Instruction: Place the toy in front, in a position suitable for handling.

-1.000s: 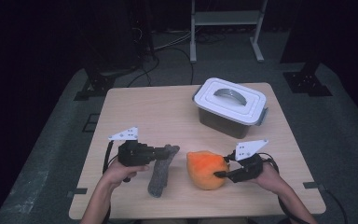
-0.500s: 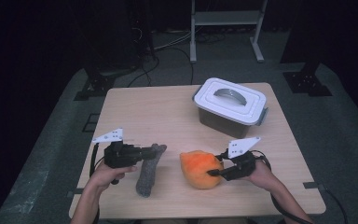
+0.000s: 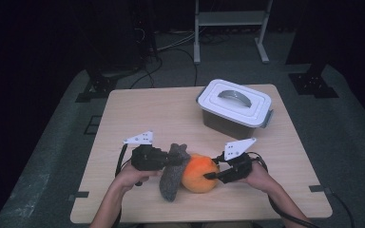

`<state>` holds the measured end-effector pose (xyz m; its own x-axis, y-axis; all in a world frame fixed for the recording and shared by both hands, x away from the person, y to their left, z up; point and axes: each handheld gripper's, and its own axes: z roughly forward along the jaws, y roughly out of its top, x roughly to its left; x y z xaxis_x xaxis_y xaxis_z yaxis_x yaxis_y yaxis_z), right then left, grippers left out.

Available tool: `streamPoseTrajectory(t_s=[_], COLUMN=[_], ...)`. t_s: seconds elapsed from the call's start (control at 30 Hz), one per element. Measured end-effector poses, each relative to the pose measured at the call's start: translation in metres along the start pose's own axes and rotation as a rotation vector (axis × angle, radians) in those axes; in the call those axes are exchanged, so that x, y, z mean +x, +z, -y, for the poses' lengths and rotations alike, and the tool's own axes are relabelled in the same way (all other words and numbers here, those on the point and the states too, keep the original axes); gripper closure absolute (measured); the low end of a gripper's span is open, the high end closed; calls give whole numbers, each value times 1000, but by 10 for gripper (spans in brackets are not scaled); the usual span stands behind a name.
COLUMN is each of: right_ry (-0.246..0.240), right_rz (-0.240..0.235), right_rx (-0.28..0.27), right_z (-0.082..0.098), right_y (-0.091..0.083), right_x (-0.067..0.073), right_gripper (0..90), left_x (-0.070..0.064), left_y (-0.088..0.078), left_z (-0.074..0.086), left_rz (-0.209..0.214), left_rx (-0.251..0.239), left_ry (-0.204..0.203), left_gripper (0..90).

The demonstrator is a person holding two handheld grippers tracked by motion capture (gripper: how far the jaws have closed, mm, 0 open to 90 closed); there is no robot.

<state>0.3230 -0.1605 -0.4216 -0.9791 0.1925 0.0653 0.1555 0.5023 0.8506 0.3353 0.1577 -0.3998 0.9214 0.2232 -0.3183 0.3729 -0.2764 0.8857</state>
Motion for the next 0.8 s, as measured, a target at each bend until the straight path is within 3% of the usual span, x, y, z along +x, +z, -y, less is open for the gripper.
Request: streamPoseTrajectory(t_s=[0.2,0.37,0.5,0.67,0.8], right_ry=[12,37,6,39,29], right_rz=[9,32,40,47,62], right_rx=[8,63,102,91,127], right_z=[6,-2,-11,-19,-26], right_y=[-8,-10,-11,-15,-13], right_x=[-2,2,10,12,15], right_gripper=[486,280,211,195,167], left_x=[2,-1,-3,-8,-10], left_y=[0,9,15,24,29], left_z=[5,-1,-7,-11,-14], left_rz=[-8,-2,1,22,35], left_rx=[4,9,16,18,24], left_ry=[-14,-7,6,16,24], left_gripper=[774,774,773,772,772])
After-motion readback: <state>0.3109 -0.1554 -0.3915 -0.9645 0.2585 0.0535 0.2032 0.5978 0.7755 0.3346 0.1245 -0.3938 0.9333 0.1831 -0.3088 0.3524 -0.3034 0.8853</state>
